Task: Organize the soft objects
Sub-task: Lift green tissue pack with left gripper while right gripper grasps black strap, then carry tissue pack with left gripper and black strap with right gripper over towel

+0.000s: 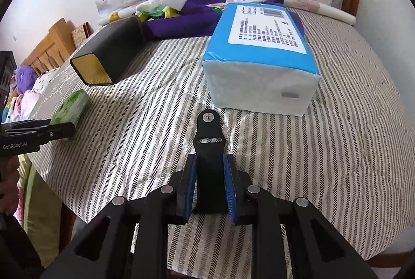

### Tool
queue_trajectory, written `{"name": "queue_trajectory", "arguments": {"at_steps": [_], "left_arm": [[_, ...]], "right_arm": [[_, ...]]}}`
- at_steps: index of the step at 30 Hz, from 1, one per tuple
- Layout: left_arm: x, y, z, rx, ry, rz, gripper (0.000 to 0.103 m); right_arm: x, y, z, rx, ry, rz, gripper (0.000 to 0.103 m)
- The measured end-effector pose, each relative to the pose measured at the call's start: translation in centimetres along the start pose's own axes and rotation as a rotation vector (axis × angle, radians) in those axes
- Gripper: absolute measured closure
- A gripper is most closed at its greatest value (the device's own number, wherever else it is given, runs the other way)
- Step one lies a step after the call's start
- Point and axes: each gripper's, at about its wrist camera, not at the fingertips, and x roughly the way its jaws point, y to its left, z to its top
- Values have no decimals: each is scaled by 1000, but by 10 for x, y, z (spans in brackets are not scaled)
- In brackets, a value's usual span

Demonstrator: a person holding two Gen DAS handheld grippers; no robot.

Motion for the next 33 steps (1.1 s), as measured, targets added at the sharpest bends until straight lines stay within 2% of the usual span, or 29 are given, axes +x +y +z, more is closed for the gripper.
{"name": "queue_trajectory", "arguments": {"at_steps": [4,11,23,33], "left_arm": [[2,-6,3,20,-9,11,52],[-4,-3,6,-6,-22,-60,53],[-29,-11,16,-5,-62,-33,53],[-61,-25,33,27,-110,-19,53]], "right_arm": [[4,10,1,-64,-24,-44,82],[-3,-7,2,11,-5,37,82],[-36,-17,-2,0,-35,41,82],[-75,-23,16,-1,-129,86,82]]}}
